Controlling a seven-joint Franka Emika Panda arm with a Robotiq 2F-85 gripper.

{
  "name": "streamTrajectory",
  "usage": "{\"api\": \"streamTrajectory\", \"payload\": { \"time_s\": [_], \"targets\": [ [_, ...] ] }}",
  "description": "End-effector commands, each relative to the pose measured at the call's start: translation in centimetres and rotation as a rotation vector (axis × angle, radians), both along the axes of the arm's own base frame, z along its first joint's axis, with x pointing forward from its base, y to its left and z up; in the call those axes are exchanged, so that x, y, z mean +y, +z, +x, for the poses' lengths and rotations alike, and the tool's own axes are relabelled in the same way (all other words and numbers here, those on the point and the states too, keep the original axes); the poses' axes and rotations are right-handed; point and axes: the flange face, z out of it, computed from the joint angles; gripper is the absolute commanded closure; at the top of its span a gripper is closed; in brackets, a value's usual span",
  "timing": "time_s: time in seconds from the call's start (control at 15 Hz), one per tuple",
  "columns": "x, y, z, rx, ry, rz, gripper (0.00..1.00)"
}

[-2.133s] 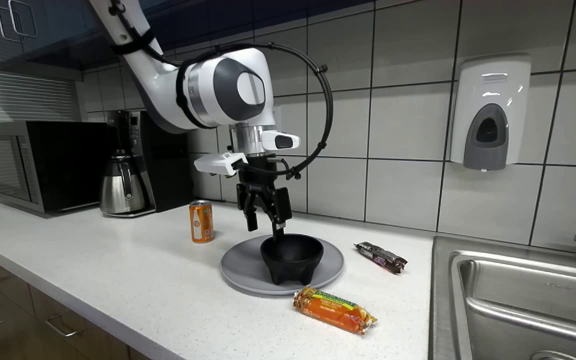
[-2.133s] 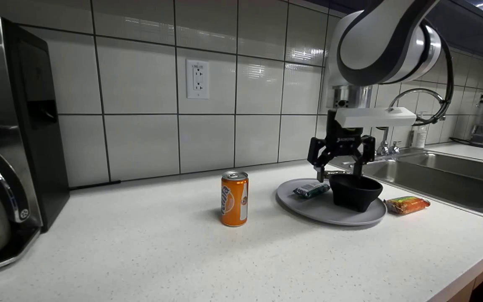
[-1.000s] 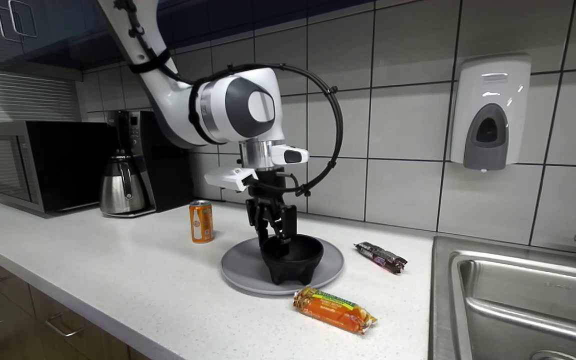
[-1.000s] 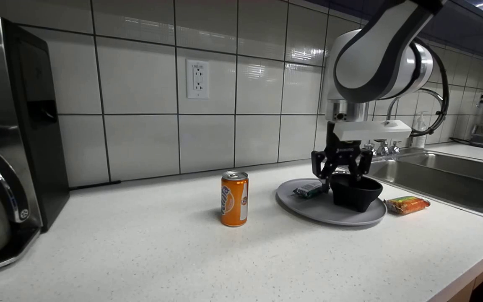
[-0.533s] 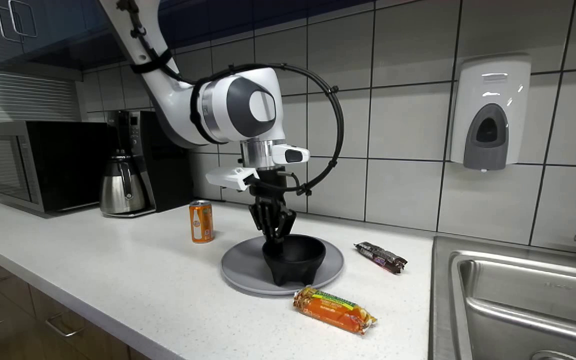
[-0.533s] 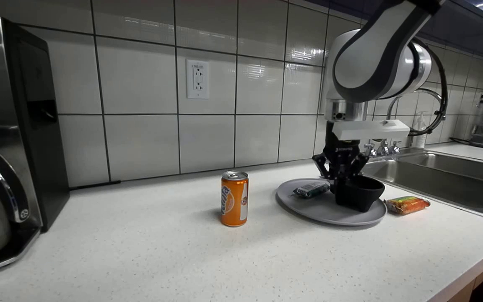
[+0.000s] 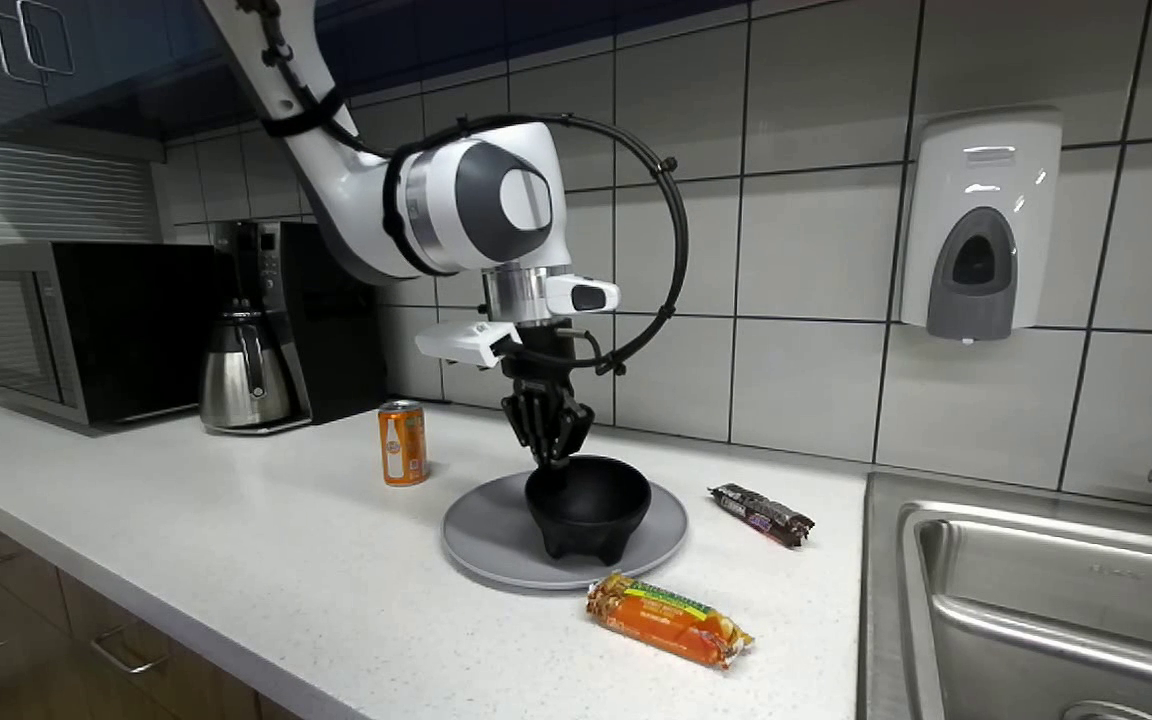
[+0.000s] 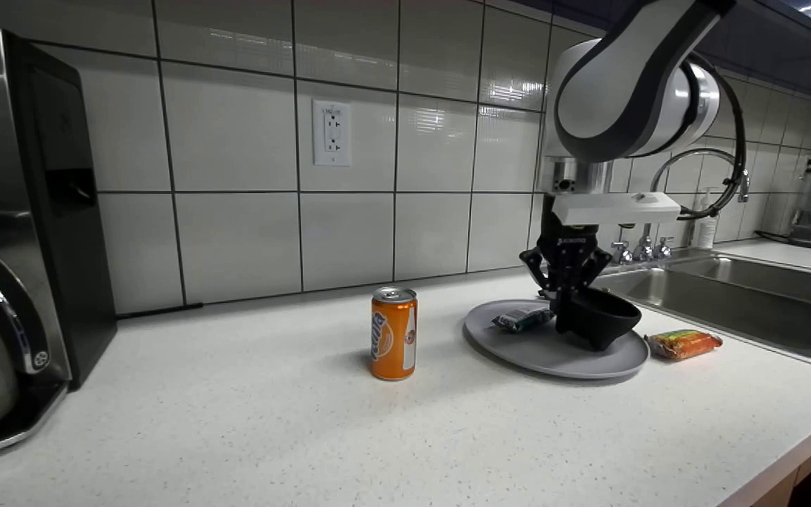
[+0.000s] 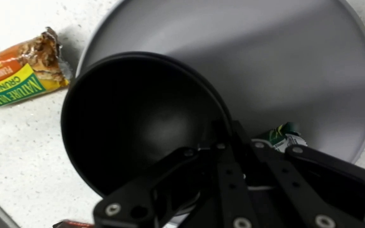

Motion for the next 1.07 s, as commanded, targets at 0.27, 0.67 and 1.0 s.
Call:
{"api": "streamTrajectory", "payload": {
  "time_s": [0.27, 0.67, 1.0],
  "targets": [
    [2.5, 2.8, 0.3, -0.033, 0.050, -0.010, 0.98],
    [5.4, 4.9, 1.6, -0.068, 0.109, -0.007, 0.98],
    [7.3, 6.0, 3.3, -0.087, 0.155, -0.005, 0.98]
  ]
}}
